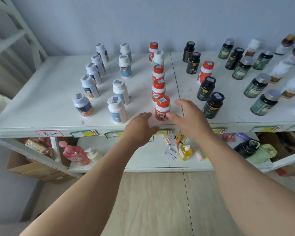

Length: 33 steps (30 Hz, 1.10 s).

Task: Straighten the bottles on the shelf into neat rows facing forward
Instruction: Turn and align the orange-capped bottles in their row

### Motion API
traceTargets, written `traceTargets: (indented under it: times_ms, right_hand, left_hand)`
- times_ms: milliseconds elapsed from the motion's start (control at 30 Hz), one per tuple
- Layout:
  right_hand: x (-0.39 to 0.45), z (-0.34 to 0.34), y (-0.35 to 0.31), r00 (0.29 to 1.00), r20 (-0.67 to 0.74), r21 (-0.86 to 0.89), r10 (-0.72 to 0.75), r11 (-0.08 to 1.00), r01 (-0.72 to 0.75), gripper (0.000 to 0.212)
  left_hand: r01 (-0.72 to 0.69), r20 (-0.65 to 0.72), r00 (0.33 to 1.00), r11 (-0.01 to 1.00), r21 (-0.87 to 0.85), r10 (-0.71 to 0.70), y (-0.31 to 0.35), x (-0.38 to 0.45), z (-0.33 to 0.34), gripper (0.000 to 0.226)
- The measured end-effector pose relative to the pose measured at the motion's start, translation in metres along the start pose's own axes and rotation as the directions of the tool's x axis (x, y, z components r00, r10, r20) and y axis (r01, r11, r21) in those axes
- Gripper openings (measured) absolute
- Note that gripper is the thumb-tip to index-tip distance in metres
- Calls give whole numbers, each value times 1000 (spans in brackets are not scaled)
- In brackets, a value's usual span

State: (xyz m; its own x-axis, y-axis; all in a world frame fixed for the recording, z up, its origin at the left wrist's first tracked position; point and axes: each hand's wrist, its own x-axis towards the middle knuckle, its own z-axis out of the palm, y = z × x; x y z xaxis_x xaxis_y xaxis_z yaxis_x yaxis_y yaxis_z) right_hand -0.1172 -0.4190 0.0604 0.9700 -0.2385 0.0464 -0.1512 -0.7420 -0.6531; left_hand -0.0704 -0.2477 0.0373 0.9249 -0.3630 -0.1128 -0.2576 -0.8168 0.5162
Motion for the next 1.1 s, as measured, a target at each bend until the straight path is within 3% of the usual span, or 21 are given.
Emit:
traceTargets:
  times_ms: [100, 267, 467, 733, 1100]
  right_hand:
    - [13, -9, -23, 995, 94, 59, -25, 998, 19, 62]
    - [33, -5, -28, 965, 260, 67, 41, 996, -60, 65]
    - [44, -6, -30, 968, 238, 69, 76, 993, -95, 55]
    - [30, -14, -44, 978, 177, 125, 113, 983, -136, 51]
    - [49, -34, -59, 982, 156, 111, 110, 986, -128, 49]
  left_hand:
    - [72, 13, 997, 986, -148, -71, 8, 2, -2, 70]
    - [102, 64, 994, 976, -194, -91, 6, 10, 0, 69]
    - [79, 99, 994, 942, -327, -49, 1, 18, -8, 38]
    - [79, 273, 956, 795, -601, 111, -11, 11, -29, 36]
    - [82, 287, 951, 802, -592, 114, -1, 25, -50, 36]
